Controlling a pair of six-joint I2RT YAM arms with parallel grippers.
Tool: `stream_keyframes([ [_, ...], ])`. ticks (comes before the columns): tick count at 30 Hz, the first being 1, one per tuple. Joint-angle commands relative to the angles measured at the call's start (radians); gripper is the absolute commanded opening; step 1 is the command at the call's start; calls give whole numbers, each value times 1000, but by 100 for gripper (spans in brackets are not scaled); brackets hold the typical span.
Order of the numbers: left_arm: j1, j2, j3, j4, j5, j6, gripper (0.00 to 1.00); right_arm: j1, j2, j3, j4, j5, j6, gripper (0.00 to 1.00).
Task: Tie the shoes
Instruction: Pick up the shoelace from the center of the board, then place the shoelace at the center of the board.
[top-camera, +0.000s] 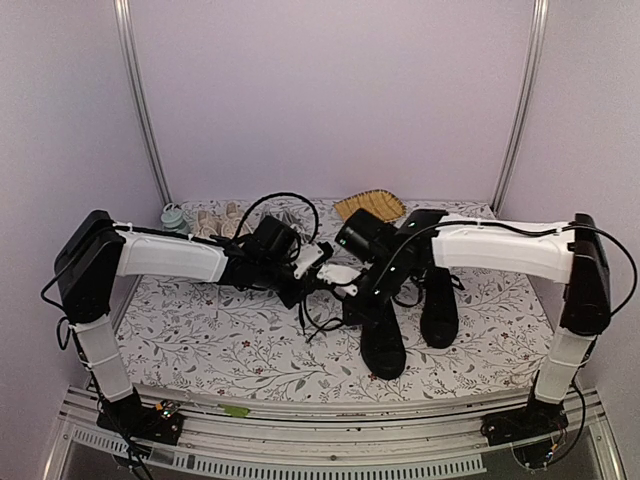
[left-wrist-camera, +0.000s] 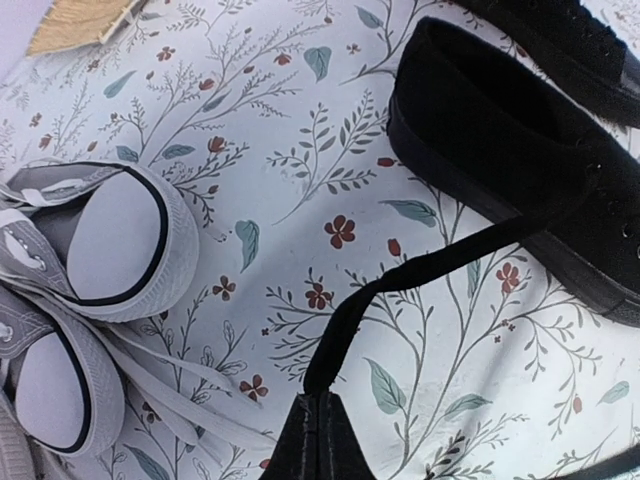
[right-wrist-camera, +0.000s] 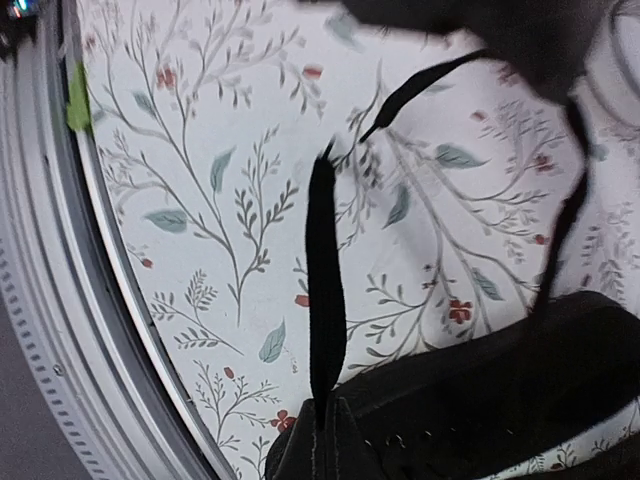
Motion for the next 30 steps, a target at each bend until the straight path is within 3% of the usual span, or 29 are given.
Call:
stream_keyframes([
  [1, -25, -35, 7, 3, 15, 41, 0, -132, -268, -130, 178, -158, 130, 1],
  [8, -103, -86, -44, -21, 65, 90, 0, -363, -600, -476, 392, -231, 356, 0],
  [14, -208, -65, -47, -131, 178, 159, 0, -532, -709, -630, 532, -240, 505, 0],
  [15, -213, -57, -41, -151, 185, 161, 4, -547, -706, -645, 553, -253, 518, 0],
  [19, -217, -16, 33, -285, 45, 71, 61, -553, -649, -638, 590, -279, 517, 0],
  [20, -216, -5, 59, -331, -7, 32, 70, -553, -636, -629, 587, -275, 511, 0],
  [23, -215, 46, 119, -467, -88, -132, 78, -554, -606, -606, 569, -254, 472, 0],
  [25, -235, 66, 101, -492, -7, -204, 83, -554, -594, -599, 562, -247, 449, 0],
  [30, -328, 76, 74, -519, 43, -331, 84, -553, -569, -583, 534, -253, 397, 0],
])
